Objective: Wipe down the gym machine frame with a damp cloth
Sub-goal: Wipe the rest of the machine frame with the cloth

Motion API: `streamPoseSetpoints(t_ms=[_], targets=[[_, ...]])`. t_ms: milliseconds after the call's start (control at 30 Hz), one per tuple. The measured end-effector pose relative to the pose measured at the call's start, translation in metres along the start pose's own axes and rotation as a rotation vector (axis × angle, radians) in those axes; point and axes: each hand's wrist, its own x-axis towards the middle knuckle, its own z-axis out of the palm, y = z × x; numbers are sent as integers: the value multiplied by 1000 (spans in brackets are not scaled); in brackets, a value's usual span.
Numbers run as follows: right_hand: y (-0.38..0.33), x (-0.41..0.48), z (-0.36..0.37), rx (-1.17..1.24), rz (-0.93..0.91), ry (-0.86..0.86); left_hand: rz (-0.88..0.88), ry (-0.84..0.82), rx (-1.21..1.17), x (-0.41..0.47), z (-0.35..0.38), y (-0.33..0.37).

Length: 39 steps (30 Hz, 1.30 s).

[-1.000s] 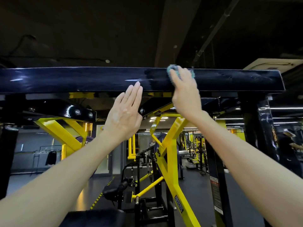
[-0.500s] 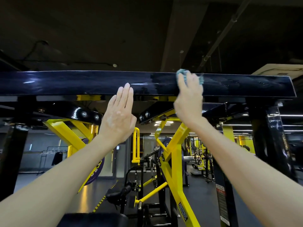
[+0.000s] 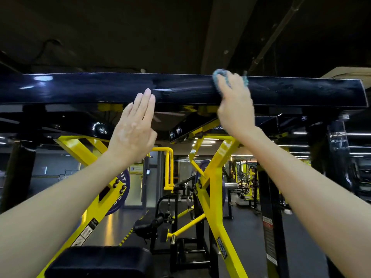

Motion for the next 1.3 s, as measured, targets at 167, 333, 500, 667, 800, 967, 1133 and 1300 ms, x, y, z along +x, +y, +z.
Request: streamPoseSetpoints(t_ms=[167,333,500,667,800,967,1133,1300], targets=[[-8,4,15,-71,132,31,-26,24,-58,0,1,6],[-79,3,36,12,33,24,-33,30,-83,-1,0,7],[-127,5,51,25,-179,-104,-25,11,-65,1,-1,4],[-86,12,26,139,-195,-200,-37,-45,-38,0,-6,4],[-22,3,6,195,0,-49,-9,-54,-15,-1,-11,2],[5,-4,0,83,144,64,0,-34,-38,-1,-9,3],[-39,1,26,61,138,94,5,-27,-99,0,-8,1],[-114,9,58,156,2,106,5,7,-81,-8,-12,-18]])
